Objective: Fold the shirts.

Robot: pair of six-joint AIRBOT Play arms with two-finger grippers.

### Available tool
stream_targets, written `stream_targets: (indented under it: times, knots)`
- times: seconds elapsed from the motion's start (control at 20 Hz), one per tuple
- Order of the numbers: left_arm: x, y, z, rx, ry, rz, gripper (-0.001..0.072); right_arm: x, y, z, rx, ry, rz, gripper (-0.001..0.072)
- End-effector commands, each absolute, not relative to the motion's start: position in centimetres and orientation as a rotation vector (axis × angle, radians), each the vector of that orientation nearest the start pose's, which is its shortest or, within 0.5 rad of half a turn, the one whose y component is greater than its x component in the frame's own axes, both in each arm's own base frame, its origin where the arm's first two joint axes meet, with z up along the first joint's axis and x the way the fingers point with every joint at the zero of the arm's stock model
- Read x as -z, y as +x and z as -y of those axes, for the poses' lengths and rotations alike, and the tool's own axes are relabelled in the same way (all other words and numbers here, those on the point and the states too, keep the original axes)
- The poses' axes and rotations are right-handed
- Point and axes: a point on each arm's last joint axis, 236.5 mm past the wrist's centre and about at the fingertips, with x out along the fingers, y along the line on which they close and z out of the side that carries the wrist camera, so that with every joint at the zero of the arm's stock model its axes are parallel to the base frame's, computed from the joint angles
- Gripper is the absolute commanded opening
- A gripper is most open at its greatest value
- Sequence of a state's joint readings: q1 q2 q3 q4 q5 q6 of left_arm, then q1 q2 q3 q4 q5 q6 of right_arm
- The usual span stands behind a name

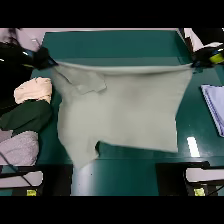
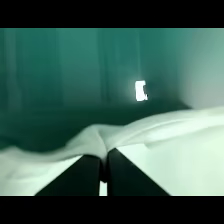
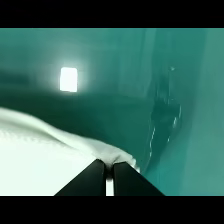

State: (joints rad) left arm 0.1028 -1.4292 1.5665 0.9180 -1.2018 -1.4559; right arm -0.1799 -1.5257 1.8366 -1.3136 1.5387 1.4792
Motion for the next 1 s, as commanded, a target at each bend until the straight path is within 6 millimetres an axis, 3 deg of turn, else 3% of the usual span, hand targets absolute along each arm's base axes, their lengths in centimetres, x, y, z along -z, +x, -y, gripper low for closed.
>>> stream_targets:
  times: [0.0,0.15,0.25,0.35,0.5,0.8,0.95]
  knots:
    - [-7.0,51.0,8.8,0.375,-0.530,-1.020,0.0024,-6.6,48.1,0.7,-0.130,0.190,-1.306,0.0019]
    - [-6.8,52.5,8.0,0.372,-0.501,-1.001,0.0024,-6.9,51.0,0.8,-0.126,0.187,-1.252,0.0018]
    - [-7.6,52.2,7.7,0.411,-0.437,-0.996,0.0025,-7.0,51.0,0.8,-0.125,0.185,-1.246,0.0018]
    - [-7.0,50.9,6.9,0.407,-0.369,-1.063,0.0025,-6.0,49.6,0.9,-0.119,0.194,-1.286,0.0019]
    - [-3.8,47.4,4.9,0.369,-0.256,-1.240,0.0025,-3.7,46.5,0.9,-0.121,0.203,-1.361,0.0019]
    - [3.1,43.9,5.0,0.332,-0.311,-1.381,0.0025,1.1,42.7,-0.7,-0.125,0.219,-1.445,0.0021]
    - [4.9,42.6,5.1,0.317,-0.334,-1.424,0.0027,3.0,41.8,-1.6,-0.137,0.256,-1.477,0.0034]
